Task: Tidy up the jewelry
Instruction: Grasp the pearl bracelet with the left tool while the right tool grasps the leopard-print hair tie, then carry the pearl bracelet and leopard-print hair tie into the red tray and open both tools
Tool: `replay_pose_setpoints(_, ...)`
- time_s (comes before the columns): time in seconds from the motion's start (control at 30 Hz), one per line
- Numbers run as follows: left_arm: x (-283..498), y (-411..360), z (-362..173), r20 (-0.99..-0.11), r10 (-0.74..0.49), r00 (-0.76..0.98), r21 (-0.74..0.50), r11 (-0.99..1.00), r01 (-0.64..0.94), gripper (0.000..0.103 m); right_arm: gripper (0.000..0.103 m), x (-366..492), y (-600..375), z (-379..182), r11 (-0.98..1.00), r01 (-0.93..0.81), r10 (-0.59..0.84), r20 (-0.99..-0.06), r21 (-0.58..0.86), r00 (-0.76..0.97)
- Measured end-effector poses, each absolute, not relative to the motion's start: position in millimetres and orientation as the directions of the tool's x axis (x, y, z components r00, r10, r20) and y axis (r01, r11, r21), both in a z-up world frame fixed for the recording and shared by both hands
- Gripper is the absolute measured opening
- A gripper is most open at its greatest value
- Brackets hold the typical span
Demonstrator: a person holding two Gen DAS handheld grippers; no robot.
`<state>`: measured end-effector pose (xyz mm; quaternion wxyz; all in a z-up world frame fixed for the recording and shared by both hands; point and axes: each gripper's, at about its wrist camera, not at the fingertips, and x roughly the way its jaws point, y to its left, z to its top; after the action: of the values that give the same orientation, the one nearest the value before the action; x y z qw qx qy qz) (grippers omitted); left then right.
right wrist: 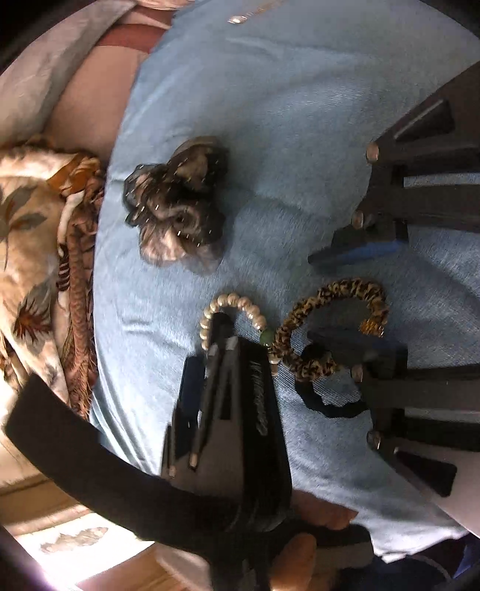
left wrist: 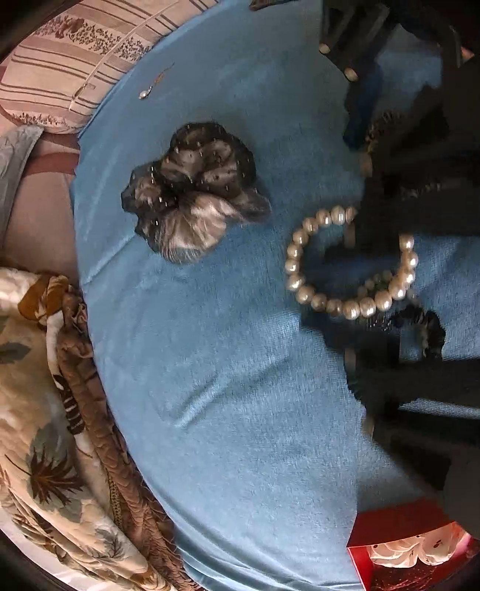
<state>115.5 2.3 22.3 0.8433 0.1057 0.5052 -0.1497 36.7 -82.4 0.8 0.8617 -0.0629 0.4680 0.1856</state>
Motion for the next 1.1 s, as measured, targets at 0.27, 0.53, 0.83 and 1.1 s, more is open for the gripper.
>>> replay_pose_setpoints(0.27,102.6,8.2,43.4,-0.870,-0.191,0.455,-0.051,0.952,0.303,0.010,0.007,37.1,-93.2,8.0,0.925,-0.325,0.339,-0.813,0.196,0.473)
replay_pose_setpoints(0.53,59.8,27.5,99.7,-0.813,-0.269,0.517,-0.124,0.947,0.297,0.009,0.007,21.8,-109.5,39.0,0.929,-0.245,0.368,-0.750,0.276,0.550)
replay_pose_setpoints(0.83,-2.7,82.1,153.9,-0.761,-0.279,0.586,-0.127,0.949,0.288,0.009,0.007,-19.3,-103.6,53.0,0.926,-0.212,0.375,-0.712,0.312,0.593)
replay_pose_setpoints(1.1,-59.5,167.4,170.7,-0.751,-0.191,0.633,-0.081,0.977,0.199,0.009,0.007,-71.2,-54.0,53.8,0.909,-0.283,0.416,-0.707,0.305,0.572)
